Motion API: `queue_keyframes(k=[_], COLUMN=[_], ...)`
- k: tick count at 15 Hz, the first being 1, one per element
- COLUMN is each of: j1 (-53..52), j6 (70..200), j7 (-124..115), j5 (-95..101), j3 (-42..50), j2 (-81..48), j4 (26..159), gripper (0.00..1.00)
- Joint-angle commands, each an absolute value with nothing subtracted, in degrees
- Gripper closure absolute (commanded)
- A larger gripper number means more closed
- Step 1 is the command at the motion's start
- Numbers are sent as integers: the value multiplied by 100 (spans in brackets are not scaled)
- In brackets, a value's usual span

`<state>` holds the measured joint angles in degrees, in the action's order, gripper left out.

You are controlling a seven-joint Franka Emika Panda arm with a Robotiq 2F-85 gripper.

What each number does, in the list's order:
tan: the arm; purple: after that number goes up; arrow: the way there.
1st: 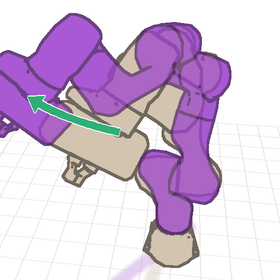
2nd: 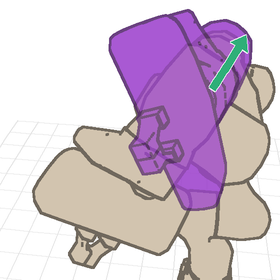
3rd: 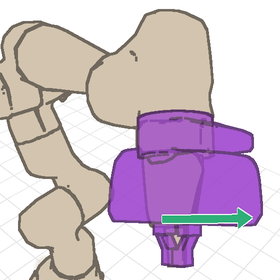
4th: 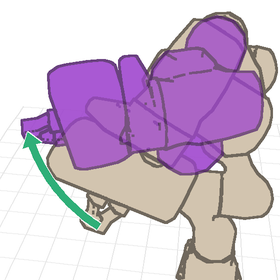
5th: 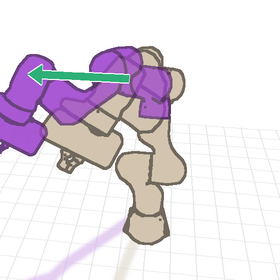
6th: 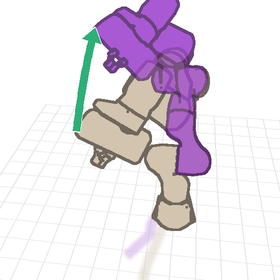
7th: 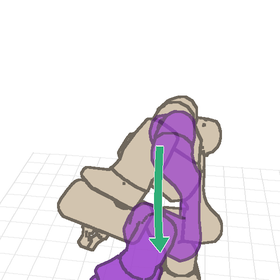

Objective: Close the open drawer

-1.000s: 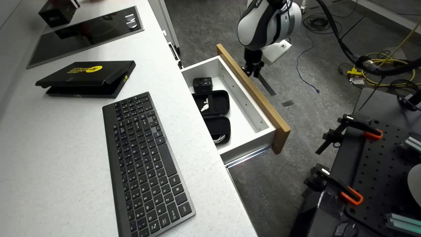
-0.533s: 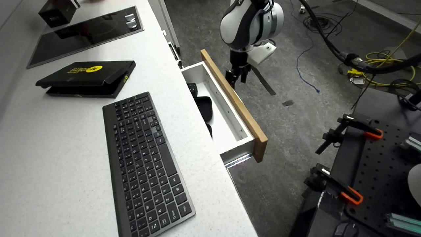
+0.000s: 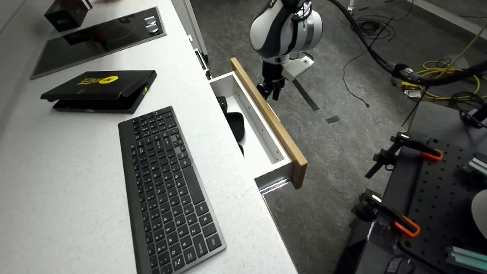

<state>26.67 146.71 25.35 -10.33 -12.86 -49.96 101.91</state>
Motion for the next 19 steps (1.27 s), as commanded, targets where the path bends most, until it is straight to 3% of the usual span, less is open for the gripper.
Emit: queue_keyframes(k=[1,11,19], j1=[2645,2032,2075], j6=[14451,14268,14617], j7=[3023,3398,3521], j5=[-1387,-1194,-1204], j3=[-1693,-2197,-1965], j2=[-5667,-6367,-6344], j4=[9502,8665,8784], gripper=[0,0,0])
